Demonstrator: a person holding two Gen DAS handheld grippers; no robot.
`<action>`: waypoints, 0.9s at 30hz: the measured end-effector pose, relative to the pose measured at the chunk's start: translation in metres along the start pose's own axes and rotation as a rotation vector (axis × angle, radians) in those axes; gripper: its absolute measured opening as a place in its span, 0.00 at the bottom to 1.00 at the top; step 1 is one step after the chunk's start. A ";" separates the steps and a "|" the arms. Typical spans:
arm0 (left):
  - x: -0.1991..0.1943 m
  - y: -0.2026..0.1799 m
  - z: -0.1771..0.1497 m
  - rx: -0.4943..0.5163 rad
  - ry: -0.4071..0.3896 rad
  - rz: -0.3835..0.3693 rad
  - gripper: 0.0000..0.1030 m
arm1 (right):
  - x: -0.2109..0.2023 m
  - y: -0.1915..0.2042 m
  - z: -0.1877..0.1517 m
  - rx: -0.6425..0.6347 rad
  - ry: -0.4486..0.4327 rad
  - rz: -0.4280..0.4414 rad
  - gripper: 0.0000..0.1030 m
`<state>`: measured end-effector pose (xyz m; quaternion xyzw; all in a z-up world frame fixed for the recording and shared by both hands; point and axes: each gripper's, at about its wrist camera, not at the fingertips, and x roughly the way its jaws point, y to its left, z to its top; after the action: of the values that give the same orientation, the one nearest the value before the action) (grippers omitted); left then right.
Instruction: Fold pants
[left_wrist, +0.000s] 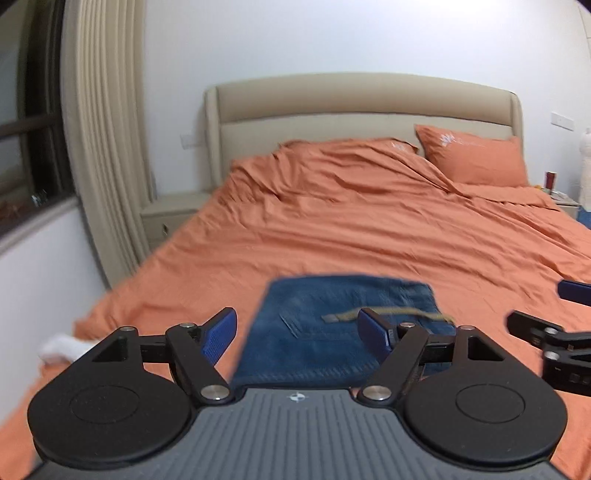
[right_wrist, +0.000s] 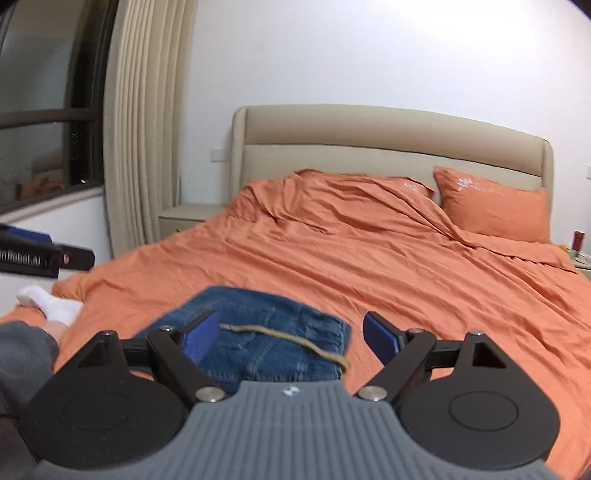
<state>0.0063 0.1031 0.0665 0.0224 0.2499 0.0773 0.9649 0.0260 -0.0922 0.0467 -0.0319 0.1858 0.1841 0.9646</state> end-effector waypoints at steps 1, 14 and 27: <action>0.003 -0.004 -0.006 0.005 0.023 -0.001 0.85 | 0.000 0.002 -0.006 0.000 0.007 -0.014 0.79; 0.055 -0.028 -0.050 0.035 0.162 0.059 0.85 | 0.045 0.012 -0.047 0.024 0.149 -0.014 0.79; 0.067 -0.028 -0.055 0.037 0.206 0.060 0.85 | 0.061 0.014 -0.054 0.021 0.182 -0.007 0.79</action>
<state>0.0415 0.0866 -0.0160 0.0395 0.3483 0.1037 0.9308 0.0551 -0.0656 -0.0258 -0.0390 0.2746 0.1752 0.9446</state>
